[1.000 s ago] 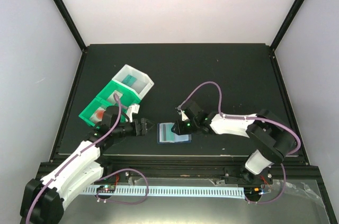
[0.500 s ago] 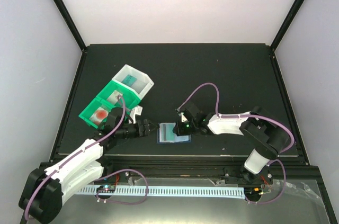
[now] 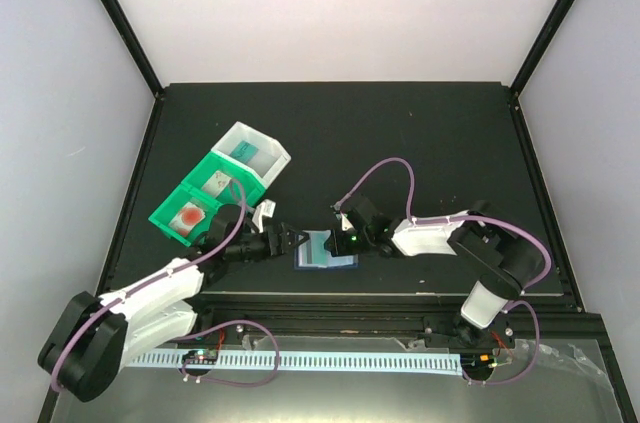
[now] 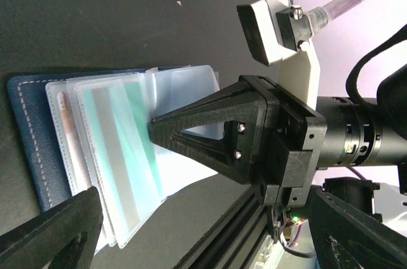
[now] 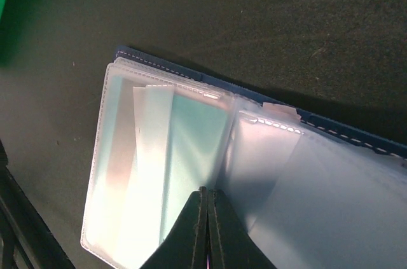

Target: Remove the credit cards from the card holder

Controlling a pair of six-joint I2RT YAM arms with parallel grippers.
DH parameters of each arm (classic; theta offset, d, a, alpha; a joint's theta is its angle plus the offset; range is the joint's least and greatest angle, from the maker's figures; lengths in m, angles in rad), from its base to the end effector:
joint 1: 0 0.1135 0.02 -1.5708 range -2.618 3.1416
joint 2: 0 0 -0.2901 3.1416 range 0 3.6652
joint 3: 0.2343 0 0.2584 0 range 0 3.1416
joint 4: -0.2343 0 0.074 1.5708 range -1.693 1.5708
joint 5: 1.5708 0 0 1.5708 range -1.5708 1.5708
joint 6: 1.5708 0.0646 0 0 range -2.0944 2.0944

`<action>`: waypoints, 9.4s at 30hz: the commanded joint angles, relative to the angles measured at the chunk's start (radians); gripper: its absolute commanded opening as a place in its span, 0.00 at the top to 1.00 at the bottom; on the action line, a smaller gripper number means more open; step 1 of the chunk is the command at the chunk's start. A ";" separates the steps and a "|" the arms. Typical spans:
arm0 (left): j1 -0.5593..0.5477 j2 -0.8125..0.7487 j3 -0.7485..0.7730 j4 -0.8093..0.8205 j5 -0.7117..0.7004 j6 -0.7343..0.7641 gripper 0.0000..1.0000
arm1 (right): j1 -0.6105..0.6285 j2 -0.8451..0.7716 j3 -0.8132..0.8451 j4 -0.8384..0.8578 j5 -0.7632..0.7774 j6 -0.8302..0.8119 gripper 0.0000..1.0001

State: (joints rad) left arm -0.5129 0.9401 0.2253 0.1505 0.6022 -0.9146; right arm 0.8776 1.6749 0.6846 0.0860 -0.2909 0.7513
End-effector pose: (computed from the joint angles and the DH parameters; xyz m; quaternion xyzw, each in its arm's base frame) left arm 0.1437 -0.1229 0.1603 -0.0267 0.8483 -0.4979 0.1781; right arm 0.1916 0.2596 0.1180 -0.1063 0.9302 0.3294 0.1225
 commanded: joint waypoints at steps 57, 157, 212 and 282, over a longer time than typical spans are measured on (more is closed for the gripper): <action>-0.082 0.247 0.045 0.276 -0.006 -0.057 0.08 | 0.005 0.060 -0.083 0.072 -0.017 0.043 0.99; -0.252 0.536 0.157 0.315 -0.187 -0.064 0.54 | -0.005 -0.271 -0.196 -0.027 0.148 0.020 0.86; -0.259 0.575 0.162 0.294 -0.200 -0.122 0.57 | -0.003 -0.193 -0.246 -0.052 0.193 0.053 0.88; -0.257 0.437 0.133 0.248 -0.241 -0.145 0.93 | -0.002 -0.151 -0.214 0.105 0.017 0.008 0.88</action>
State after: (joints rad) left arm -0.7734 1.3678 0.3271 0.3740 0.3454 -1.0496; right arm 0.8745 1.4712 0.4671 0.1638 -0.2382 0.7673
